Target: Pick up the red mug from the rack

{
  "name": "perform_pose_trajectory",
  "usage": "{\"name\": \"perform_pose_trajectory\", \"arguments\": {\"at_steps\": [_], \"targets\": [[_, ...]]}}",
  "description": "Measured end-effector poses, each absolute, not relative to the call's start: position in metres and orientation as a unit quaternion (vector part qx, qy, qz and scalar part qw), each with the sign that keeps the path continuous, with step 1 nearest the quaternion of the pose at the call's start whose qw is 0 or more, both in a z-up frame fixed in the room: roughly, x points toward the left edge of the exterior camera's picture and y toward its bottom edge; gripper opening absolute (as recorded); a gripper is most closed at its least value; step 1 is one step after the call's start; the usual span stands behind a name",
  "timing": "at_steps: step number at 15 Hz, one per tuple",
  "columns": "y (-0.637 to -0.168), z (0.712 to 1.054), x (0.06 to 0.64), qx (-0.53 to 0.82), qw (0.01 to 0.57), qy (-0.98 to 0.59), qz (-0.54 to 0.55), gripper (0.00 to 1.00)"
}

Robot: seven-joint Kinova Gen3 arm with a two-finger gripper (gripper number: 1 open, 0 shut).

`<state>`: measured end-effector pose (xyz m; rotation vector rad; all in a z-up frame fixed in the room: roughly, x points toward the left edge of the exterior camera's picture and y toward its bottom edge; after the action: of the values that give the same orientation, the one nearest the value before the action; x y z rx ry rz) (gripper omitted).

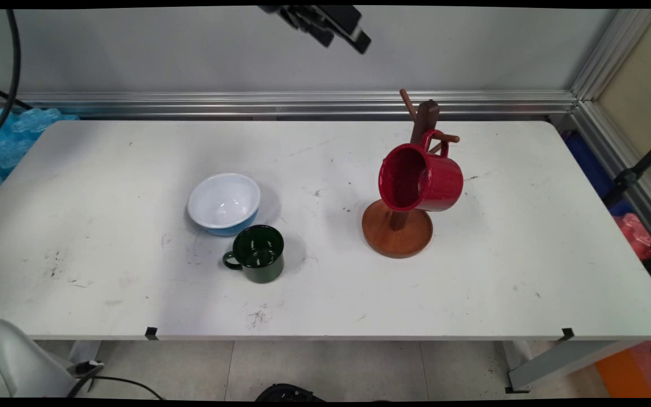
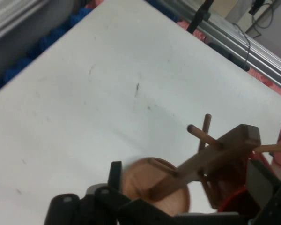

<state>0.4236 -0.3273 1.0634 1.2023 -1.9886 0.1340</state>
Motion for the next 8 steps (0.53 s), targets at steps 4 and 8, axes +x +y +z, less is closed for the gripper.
{"name": "perform_pose_trajectory", "arguments": {"at_steps": [4, 8], "targets": [[-0.337, 1.071, 0.451, 0.42, 0.41, -0.806, 0.08, 1.0], [-0.34, 1.076, 0.467, 0.375, 0.425, -0.819, 0.09, 1.0]]}}
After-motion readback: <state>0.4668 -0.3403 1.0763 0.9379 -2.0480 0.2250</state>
